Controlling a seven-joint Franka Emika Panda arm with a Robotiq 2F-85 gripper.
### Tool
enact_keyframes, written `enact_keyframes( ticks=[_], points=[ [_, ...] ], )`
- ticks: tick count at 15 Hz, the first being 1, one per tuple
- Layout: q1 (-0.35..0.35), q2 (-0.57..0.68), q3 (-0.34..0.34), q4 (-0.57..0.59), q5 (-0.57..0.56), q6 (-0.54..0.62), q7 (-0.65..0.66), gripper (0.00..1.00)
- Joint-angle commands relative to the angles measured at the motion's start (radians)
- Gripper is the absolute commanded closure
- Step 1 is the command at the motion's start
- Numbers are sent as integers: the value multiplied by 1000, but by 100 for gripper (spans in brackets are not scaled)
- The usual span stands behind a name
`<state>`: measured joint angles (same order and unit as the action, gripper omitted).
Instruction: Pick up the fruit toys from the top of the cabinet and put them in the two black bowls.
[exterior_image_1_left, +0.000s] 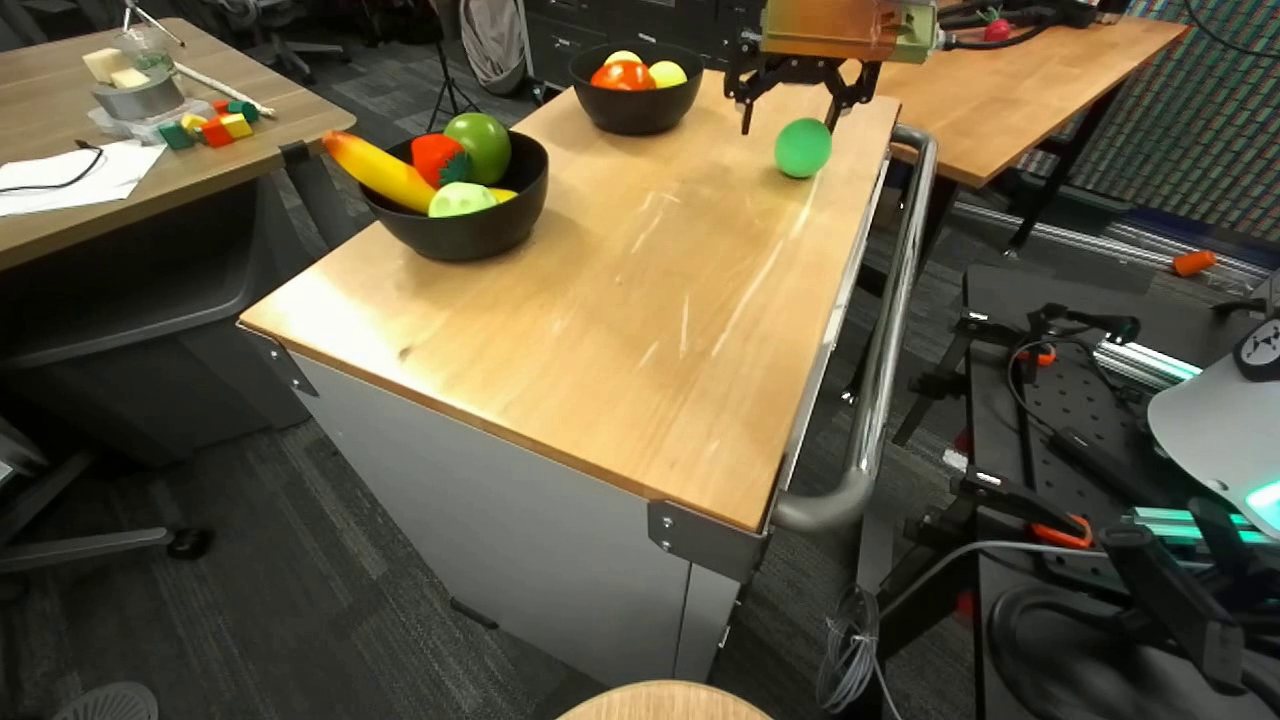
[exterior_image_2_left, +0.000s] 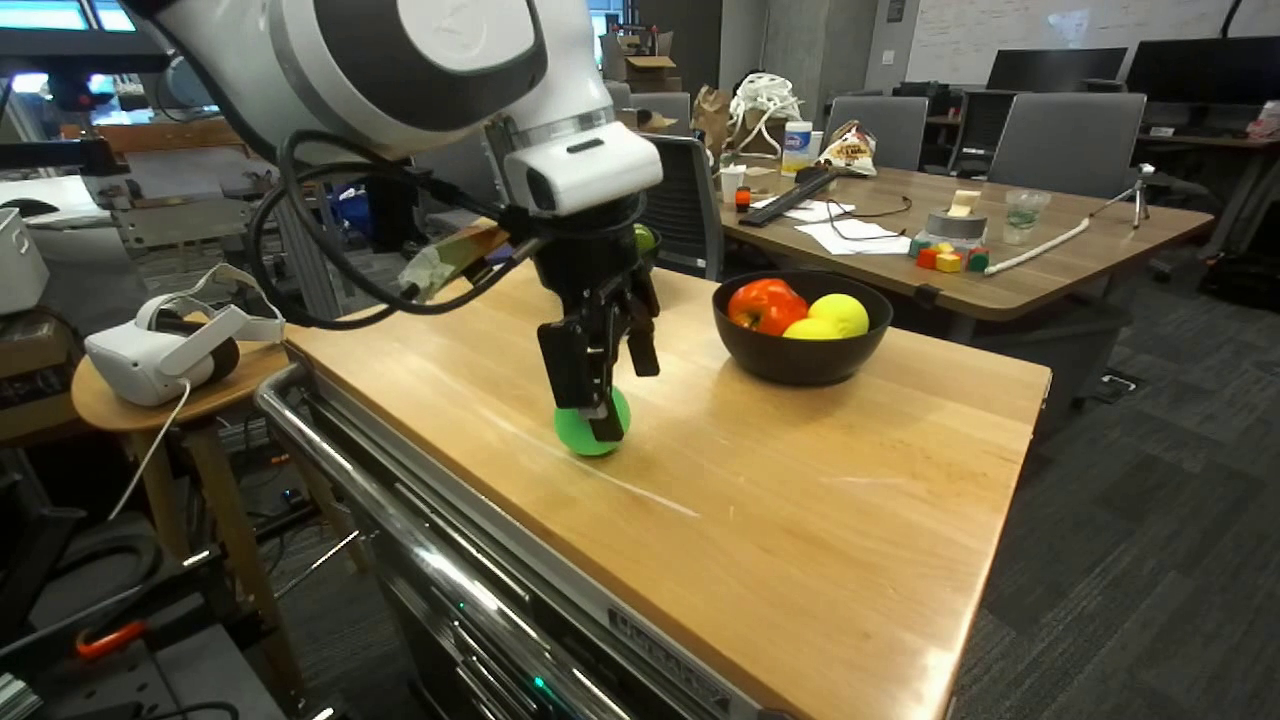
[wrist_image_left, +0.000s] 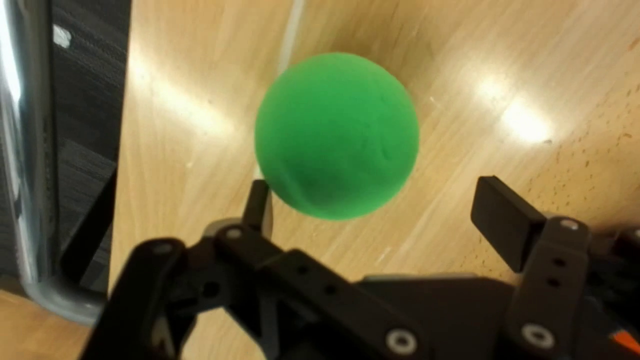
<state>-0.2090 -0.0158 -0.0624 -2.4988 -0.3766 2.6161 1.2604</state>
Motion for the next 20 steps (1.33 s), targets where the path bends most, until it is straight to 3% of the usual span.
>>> enact_keyframes(
  ticks=[1,3,8,12,14,16,20],
  points=[
    [39,27,-19,-10,137,19,-51,0],
    [51,41,-19,-9,188,17,-71,28],
    [59,38,-30,1,242,6,-92,65],
    [61,-35,-30,58,285,-16,-134,90],
    [45,-86,-36,123,132,-25,-62,95],
    [31,-106,-23,211,35,-42,-40,91],
    [-8,6,-7,407,-196,68,64,96]
  ],
)
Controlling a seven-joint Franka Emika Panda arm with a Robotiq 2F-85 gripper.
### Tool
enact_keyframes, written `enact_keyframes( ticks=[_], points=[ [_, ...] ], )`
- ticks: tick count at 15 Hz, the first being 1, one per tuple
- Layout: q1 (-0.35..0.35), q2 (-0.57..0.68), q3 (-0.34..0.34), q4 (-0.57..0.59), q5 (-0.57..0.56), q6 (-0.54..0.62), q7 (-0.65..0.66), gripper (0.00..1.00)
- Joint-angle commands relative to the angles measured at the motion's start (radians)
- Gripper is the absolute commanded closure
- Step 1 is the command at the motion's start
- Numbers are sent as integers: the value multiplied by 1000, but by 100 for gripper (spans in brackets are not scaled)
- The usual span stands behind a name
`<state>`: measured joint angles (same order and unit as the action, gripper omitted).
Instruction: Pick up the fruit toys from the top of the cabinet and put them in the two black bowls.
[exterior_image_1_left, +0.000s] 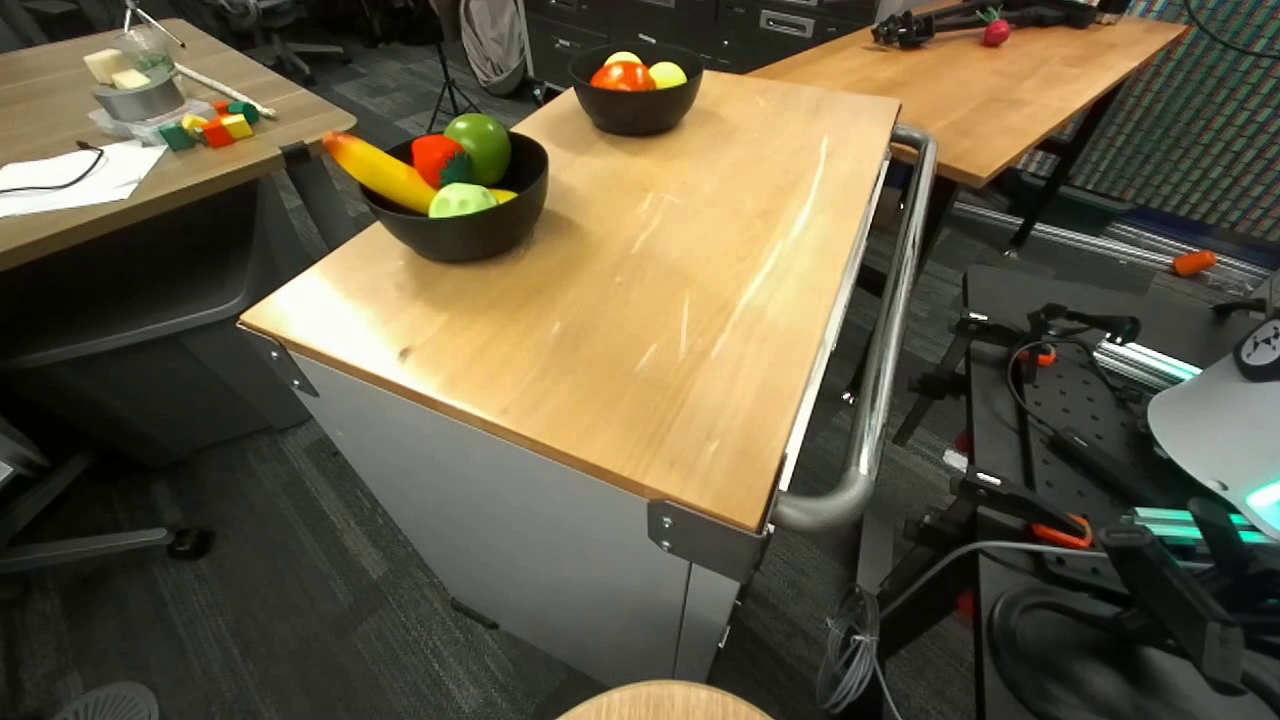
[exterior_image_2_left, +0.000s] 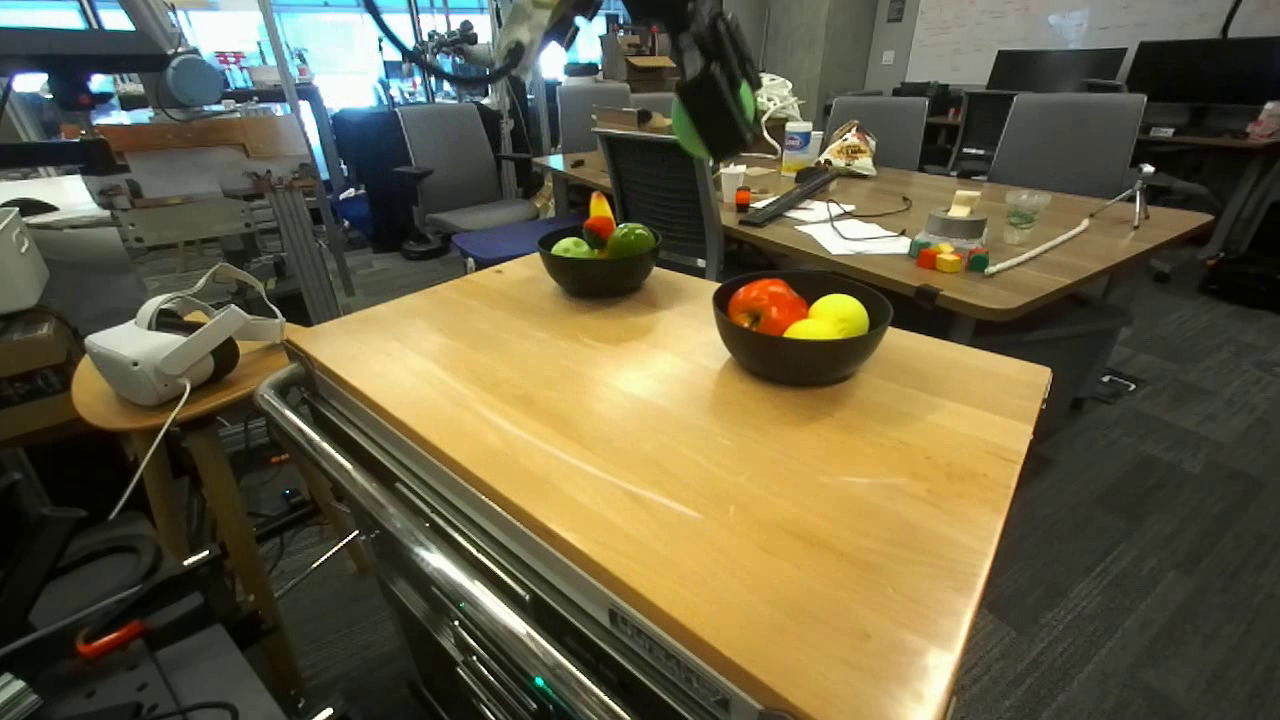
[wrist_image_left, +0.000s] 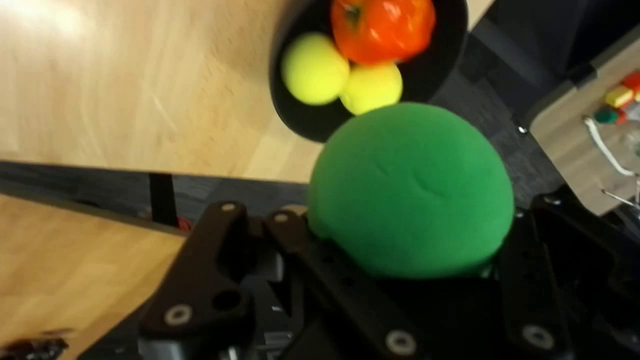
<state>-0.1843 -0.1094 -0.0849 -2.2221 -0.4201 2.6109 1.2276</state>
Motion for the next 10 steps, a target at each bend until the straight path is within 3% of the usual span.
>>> enact_keyframes(
  ticks=[1,5,8,9,10],
  points=[
    [-33,134,9,165,-202,91,138,95],
    [-22,307,-15,263,-329,105,277,94],
    [-19,416,-18,300,-311,94,297,94],
    [35,443,-76,309,-282,95,280,94],
    [44,464,-89,314,-277,93,275,94]
  ],
)
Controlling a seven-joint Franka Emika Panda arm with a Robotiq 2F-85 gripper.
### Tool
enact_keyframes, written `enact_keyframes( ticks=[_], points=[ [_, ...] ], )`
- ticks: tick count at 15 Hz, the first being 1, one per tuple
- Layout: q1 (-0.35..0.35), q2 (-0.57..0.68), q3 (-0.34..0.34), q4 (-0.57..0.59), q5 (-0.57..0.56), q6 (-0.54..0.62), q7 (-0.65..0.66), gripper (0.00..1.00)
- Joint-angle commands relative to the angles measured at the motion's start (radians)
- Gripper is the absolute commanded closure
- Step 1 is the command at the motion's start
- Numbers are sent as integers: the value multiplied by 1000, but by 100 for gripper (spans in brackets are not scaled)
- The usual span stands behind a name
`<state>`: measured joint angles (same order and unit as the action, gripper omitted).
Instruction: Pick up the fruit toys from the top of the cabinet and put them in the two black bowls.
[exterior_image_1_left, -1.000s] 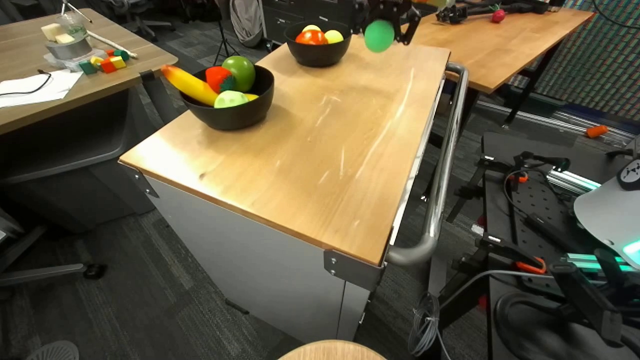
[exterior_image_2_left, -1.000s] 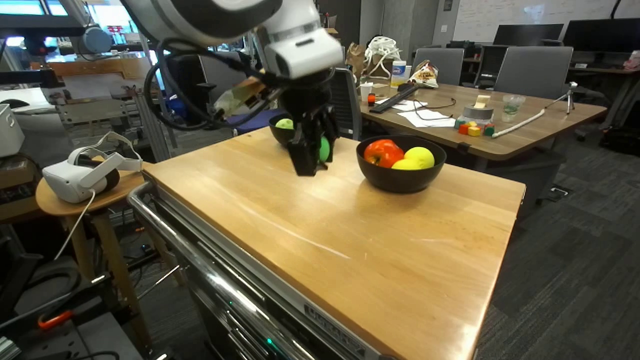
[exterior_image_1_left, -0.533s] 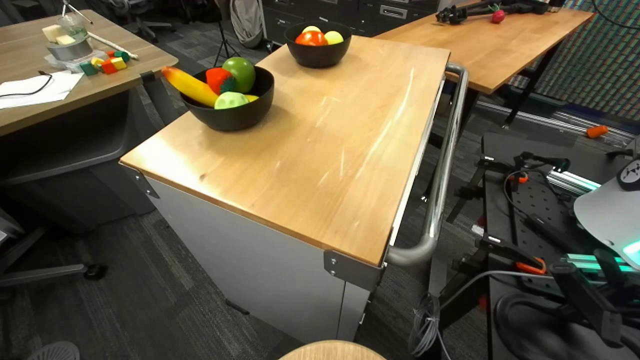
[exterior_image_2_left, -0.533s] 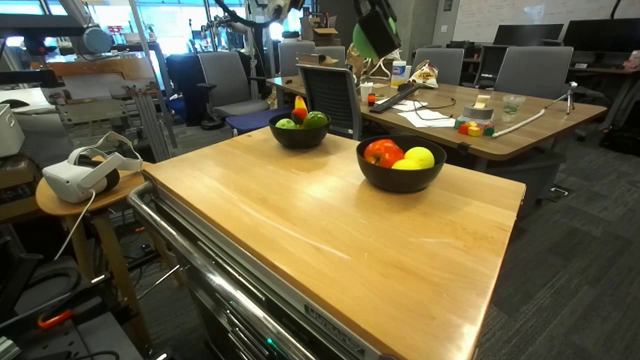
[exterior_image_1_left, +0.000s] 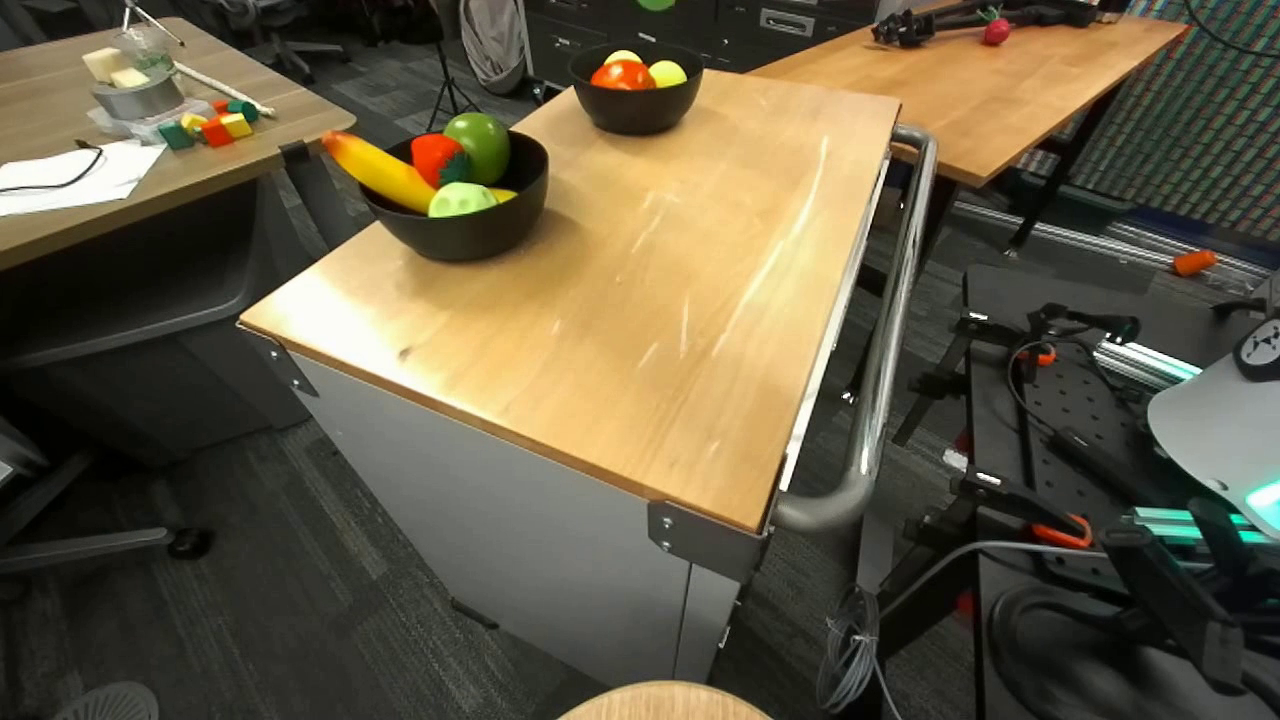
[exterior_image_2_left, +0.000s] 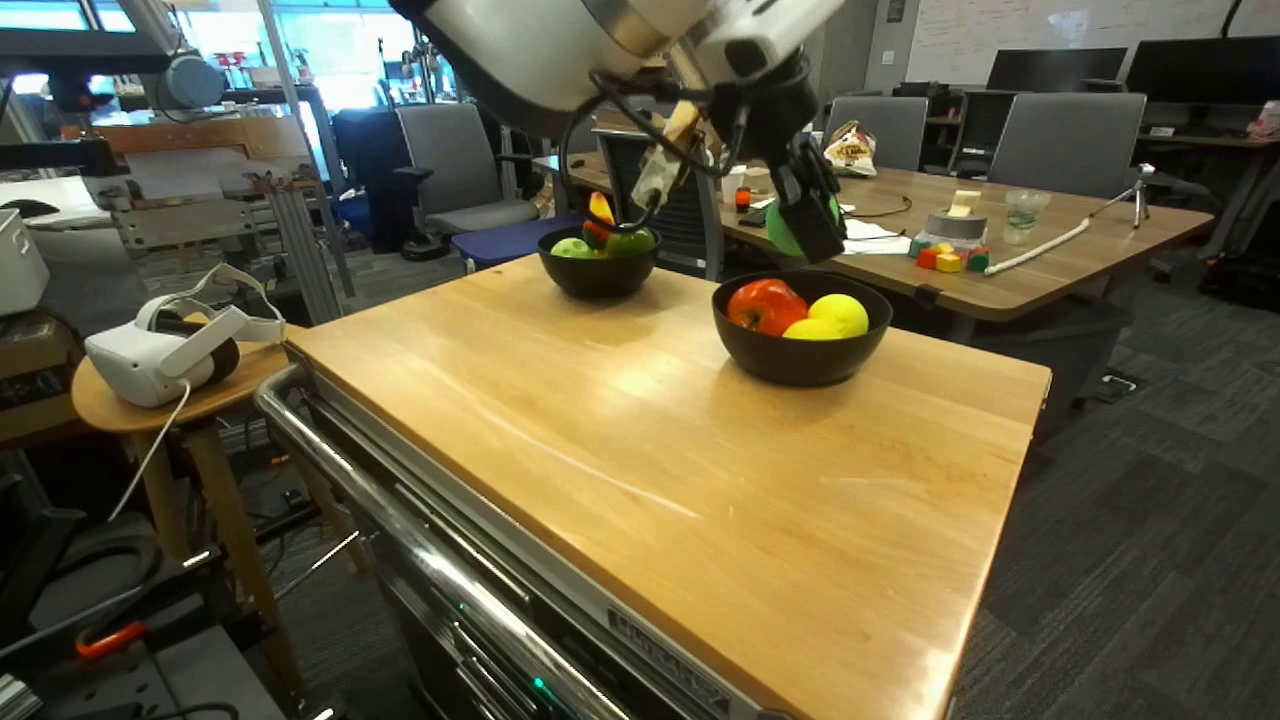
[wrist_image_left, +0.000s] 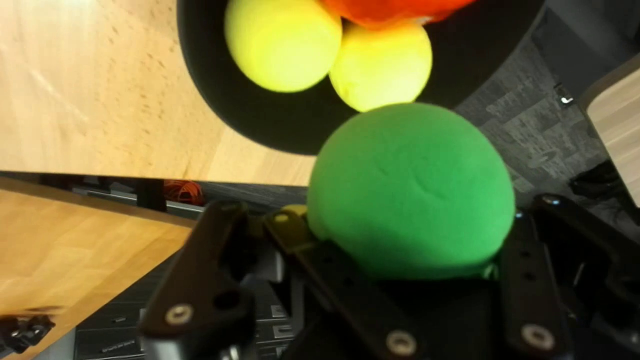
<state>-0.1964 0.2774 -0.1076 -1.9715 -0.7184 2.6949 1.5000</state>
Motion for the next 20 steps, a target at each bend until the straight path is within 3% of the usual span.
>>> enact_keyframes(
  ticks=[1,4,5,6,11,14,18,19,20],
  points=[
    [67,95,-82,69,30,7,-5,94],
    [97,120,-124,70,40,1,-13,93],
    [100,119,-125,63,60,-5,-26,67],
    [100,111,-122,52,89,-12,-45,66],
    [124,8,-102,-5,214,-55,-162,29],
    [176,-129,-91,-36,244,-234,-280,5],
    [222,-301,-56,-34,100,-477,-251,0],
    [218,-349,-30,-39,103,-524,-271,0],
    [211,-395,-3,-40,182,-583,-344,0]
  ],
)
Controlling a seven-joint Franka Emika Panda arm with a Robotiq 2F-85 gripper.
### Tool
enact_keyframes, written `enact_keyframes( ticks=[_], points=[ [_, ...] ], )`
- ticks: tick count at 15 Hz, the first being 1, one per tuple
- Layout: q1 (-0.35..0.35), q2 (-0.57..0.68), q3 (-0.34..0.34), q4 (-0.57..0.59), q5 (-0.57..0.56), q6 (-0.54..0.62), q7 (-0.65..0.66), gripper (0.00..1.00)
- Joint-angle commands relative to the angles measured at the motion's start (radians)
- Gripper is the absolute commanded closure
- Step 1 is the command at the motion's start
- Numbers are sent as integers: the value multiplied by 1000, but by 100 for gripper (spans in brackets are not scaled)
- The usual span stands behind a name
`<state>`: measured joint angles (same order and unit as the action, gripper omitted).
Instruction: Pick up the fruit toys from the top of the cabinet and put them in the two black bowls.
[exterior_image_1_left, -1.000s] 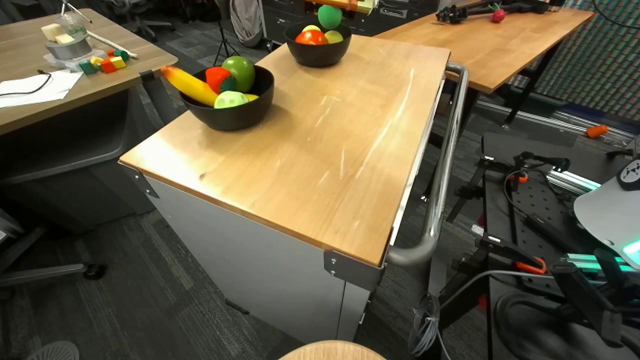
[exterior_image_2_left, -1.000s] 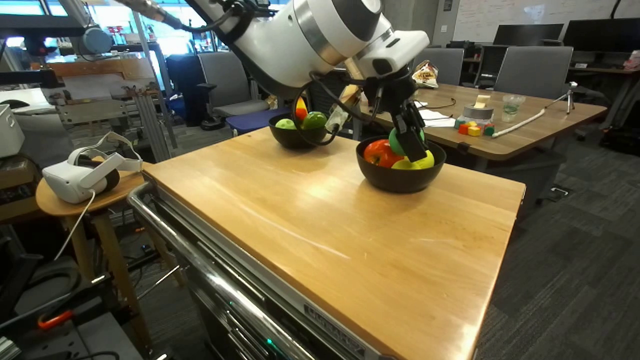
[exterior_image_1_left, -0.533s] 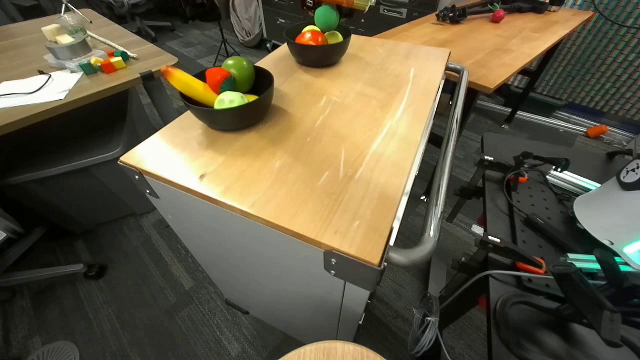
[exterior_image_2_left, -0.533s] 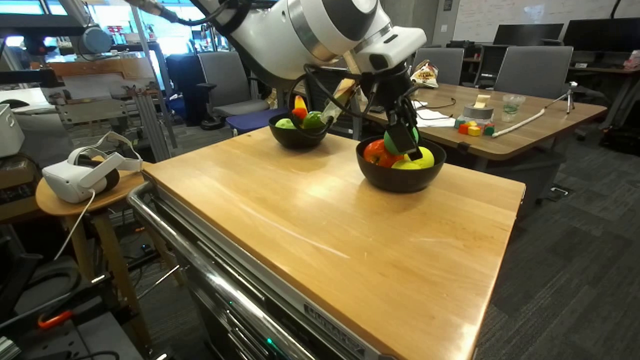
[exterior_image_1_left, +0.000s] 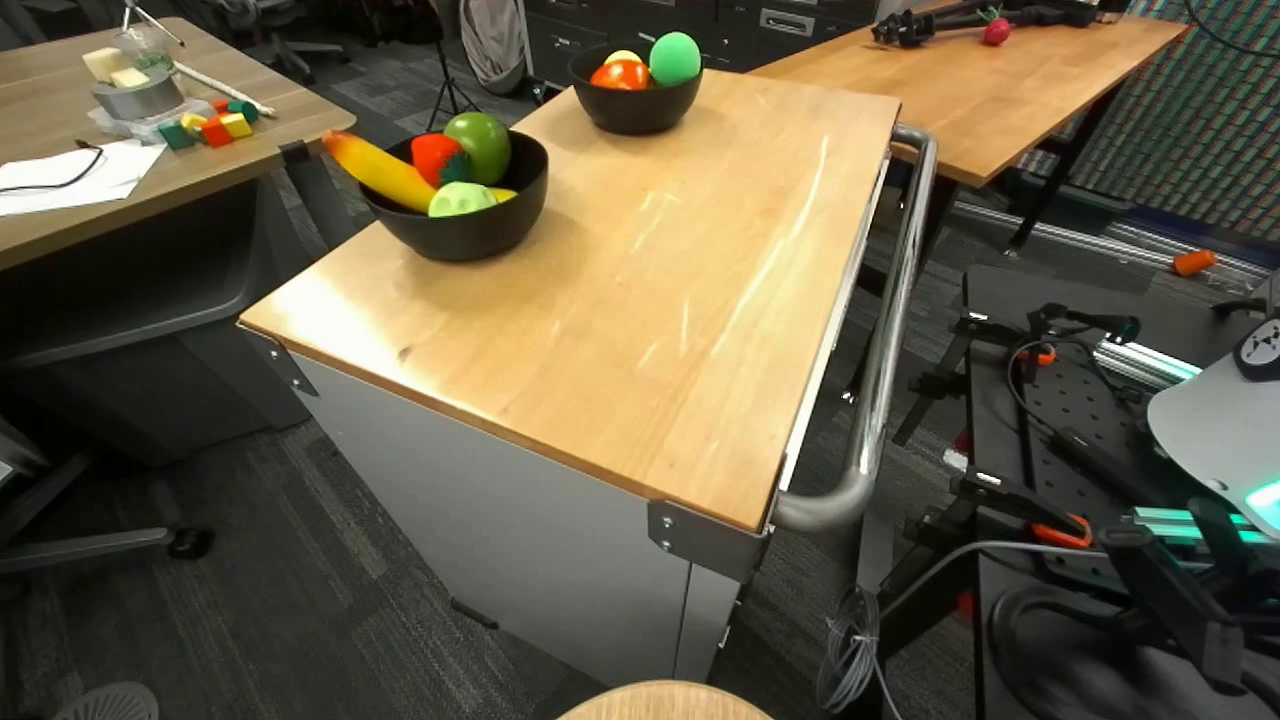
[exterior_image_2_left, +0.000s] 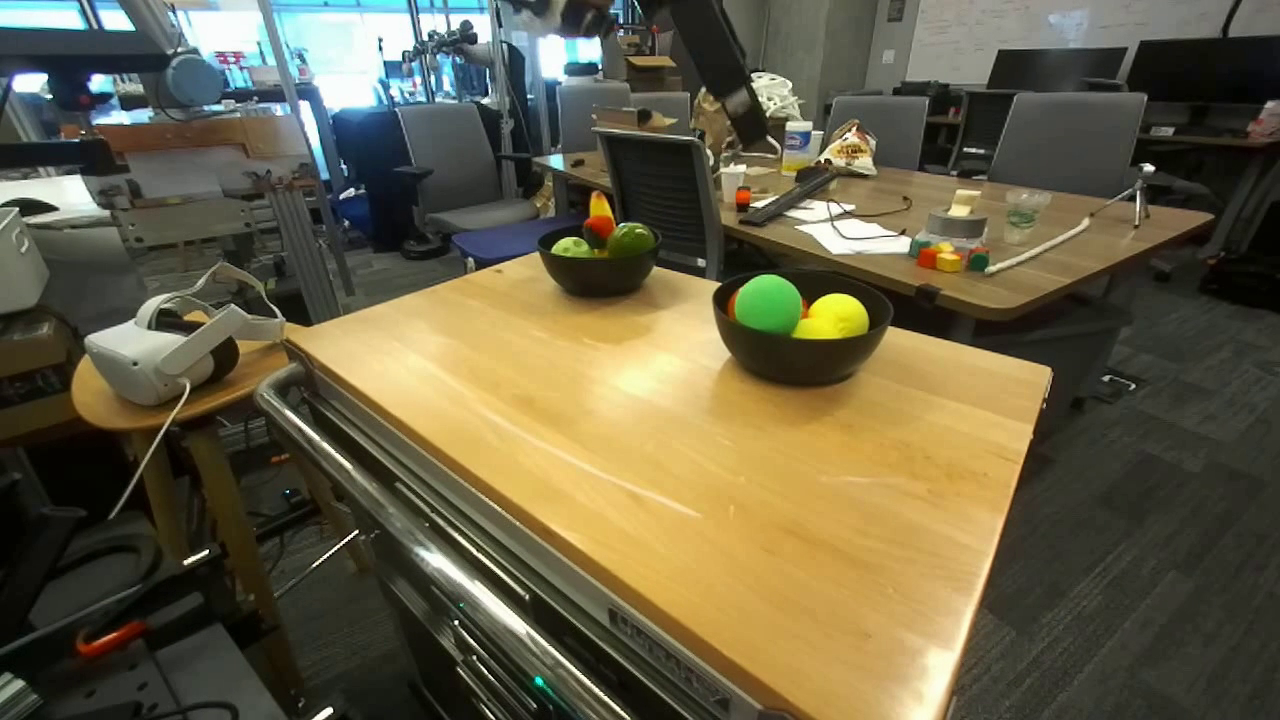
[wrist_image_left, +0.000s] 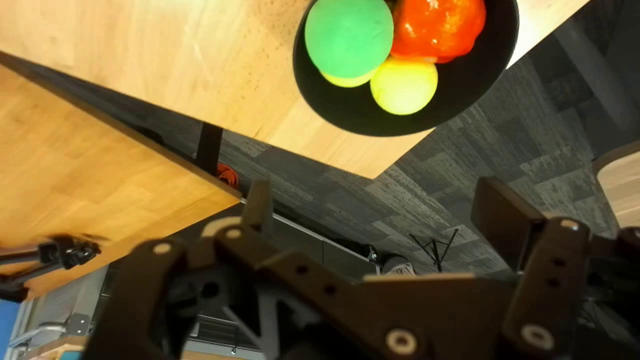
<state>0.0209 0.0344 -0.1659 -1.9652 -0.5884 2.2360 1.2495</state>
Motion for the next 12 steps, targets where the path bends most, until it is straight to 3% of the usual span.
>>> enact_keyframes(
  ticks=[1,3,4,7,12],
  points=[
    [-11,-200,73,-52,125,-149,-159,0],
    [-11,-289,97,-47,277,-215,-259,1],
    [-40,-185,111,-14,193,-167,-181,1],
    [-46,-280,131,-31,267,-215,-241,0],
    [-46,-280,131,-52,269,-217,-245,0]
  ],
)
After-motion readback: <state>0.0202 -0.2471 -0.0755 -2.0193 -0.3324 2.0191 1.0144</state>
